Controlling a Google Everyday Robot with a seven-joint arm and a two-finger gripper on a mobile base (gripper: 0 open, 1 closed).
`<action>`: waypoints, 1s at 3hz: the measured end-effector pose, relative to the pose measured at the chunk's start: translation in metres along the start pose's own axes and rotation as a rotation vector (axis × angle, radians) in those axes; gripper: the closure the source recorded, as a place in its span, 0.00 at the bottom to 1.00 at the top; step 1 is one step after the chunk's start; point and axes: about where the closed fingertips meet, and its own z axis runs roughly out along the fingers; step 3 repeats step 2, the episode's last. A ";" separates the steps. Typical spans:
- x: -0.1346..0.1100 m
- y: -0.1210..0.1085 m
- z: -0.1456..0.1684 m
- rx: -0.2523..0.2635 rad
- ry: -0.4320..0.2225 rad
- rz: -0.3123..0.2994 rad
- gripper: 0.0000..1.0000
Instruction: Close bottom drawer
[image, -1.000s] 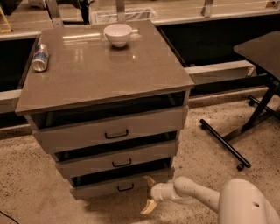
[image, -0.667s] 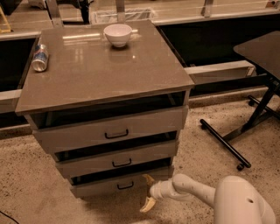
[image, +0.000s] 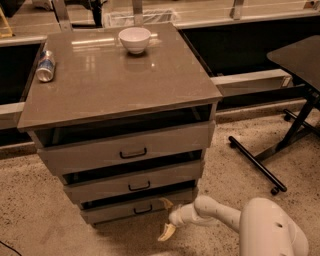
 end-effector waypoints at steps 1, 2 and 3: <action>-0.014 0.020 -0.016 -0.032 -0.024 -0.055 0.00; -0.017 0.033 -0.014 -0.050 -0.031 -0.051 0.00; -0.017 0.033 -0.014 -0.050 -0.031 -0.051 0.00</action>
Offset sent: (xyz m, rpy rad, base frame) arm -0.0171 -0.0039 0.0160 0.0131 -0.0281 0.0483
